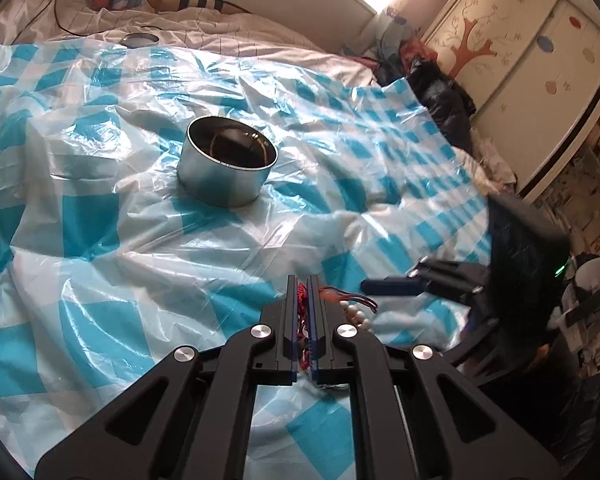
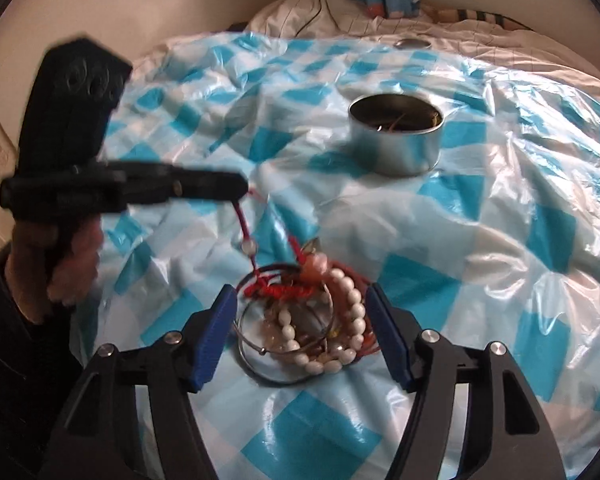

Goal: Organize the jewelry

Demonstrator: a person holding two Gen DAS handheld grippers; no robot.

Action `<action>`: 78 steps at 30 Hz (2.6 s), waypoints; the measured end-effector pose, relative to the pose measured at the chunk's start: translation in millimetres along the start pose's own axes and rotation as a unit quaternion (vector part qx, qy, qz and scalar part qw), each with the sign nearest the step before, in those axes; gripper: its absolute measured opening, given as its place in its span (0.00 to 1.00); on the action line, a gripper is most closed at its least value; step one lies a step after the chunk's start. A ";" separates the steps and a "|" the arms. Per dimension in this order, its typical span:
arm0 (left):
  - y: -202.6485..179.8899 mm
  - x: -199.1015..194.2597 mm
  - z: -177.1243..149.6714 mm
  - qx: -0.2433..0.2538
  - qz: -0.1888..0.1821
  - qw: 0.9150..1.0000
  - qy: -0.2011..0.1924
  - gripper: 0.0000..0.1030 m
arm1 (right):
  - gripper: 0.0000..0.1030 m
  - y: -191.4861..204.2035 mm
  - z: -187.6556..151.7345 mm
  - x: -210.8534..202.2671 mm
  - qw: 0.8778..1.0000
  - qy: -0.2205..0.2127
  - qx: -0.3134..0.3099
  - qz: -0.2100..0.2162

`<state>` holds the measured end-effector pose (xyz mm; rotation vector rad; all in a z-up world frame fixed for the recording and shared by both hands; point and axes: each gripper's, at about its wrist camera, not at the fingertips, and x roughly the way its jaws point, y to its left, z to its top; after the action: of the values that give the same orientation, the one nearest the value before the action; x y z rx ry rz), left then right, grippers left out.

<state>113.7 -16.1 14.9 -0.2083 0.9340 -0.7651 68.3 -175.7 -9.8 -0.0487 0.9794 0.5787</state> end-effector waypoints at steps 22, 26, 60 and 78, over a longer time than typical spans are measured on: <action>3.2 -31.0 7.2 -0.031 -0.111 0.990 -0.080 0.04 | 0.03 -15.0 3.0 -12.7 0.999 -0.032 0.029 -0.013; 4.8 -27.6 7.6 -0.035 -0.103 0.991 -0.074 0.04 | 0.03 -15.6 3.0 -14.0 0.999 -0.035 0.030 -0.014; 10.5 -28.5 7.8 -0.039 -0.099 0.991 -0.075 0.04 | 0.59 -9.2 0.3 -9.6 1.000 -0.020 0.020 -0.007; 10.4 -30.2 8.4 -0.043 -0.099 0.991 -0.078 0.04 | 0.08 -37.4 -2.8 -3.6 0.996 0.002 0.086 0.022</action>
<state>114.7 10.5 34.5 -0.4361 0.8057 -0.8786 82.7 -209.8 -16.7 0.1263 1.0336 0.5330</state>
